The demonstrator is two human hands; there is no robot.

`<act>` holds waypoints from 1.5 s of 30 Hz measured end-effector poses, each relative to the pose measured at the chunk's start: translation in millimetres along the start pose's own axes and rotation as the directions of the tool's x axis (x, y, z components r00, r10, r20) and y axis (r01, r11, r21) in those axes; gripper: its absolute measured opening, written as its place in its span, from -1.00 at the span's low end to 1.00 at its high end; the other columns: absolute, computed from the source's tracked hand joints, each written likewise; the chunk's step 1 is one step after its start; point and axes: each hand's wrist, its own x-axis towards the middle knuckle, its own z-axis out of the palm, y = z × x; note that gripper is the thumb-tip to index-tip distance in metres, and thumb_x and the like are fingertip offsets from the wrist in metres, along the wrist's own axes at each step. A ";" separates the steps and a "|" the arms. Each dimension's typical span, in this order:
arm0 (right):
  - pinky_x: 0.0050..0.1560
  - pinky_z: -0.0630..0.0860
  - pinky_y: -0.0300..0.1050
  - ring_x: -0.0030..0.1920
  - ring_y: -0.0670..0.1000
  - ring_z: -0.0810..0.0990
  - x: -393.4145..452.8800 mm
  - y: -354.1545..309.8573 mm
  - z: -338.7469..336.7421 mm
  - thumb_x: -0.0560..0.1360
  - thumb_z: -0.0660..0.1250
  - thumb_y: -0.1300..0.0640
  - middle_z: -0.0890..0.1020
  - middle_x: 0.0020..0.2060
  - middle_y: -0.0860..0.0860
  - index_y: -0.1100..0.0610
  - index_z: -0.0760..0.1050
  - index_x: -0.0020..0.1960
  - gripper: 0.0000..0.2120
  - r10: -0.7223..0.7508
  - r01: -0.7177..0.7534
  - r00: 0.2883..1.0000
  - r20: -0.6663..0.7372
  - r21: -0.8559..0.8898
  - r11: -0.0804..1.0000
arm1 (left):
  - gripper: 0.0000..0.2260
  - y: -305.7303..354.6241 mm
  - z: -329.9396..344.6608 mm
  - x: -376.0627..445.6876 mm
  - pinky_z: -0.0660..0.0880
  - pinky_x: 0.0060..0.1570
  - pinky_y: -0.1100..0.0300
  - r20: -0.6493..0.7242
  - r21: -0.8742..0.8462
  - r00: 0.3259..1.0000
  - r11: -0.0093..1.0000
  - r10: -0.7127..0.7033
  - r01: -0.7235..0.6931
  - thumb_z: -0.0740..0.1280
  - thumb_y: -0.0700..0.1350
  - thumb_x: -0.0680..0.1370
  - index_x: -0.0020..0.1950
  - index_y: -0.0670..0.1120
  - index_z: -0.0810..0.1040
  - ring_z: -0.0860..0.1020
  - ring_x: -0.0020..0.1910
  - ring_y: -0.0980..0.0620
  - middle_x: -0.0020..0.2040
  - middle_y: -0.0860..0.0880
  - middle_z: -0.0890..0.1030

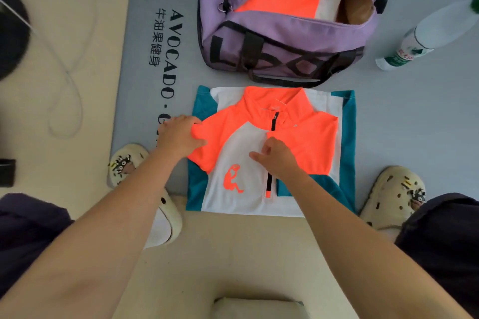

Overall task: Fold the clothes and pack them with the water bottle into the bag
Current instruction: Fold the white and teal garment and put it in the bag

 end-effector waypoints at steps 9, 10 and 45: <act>-0.13 0.27 -0.16 -0.14 0.06 0.41 11.2 8.9 3.1 0.41 0.51 0.03 0.45 -0.19 0.08 0.15 0.35 -0.20 -0.65 -0.049 0.049 0.999 0.013 -0.026 0.998 | -0.91 -32.6 -22.2 0.9 0.46 -0.03 0.12 0.031 -0.379 0.999 0.924 -0.029 0.038 0.47 0.00 0.45 -0.17 0.01 0.63 0.59 -0.06 0.01 -0.13 0.02 0.64; -0.12 0.27 -0.17 -0.13 0.06 0.41 11.4 9.3 3.2 0.41 0.51 0.02 0.45 -0.18 0.08 0.14 0.36 -0.18 -0.65 -0.054 0.054 0.998 0.014 -0.026 0.998 | -0.90 -32.4 -24.1 -0.8 0.48 -0.05 0.12 0.011 -0.463 1.000 0.886 -0.028 0.030 0.46 -0.01 0.47 -0.17 -0.01 0.63 0.60 -0.08 0.03 -0.13 0.02 0.66; 0.00 0.50 -0.08 -0.09 0.05 0.54 7.2 1.6 -5.6 0.55 0.31 -0.05 0.54 -0.02 0.02 -0.10 0.36 0.37 -0.59 -0.020 0.019 0.998 0.059 0.019 1.000 | -0.71 11.0 -31.8 -52.0 0.47 -0.08 0.04 0.280 0.210 0.952 0.960 0.125 -0.187 0.19 -0.04 0.61 -0.27 -0.11 0.49 0.49 -0.24 -0.04 -0.24 -0.06 0.56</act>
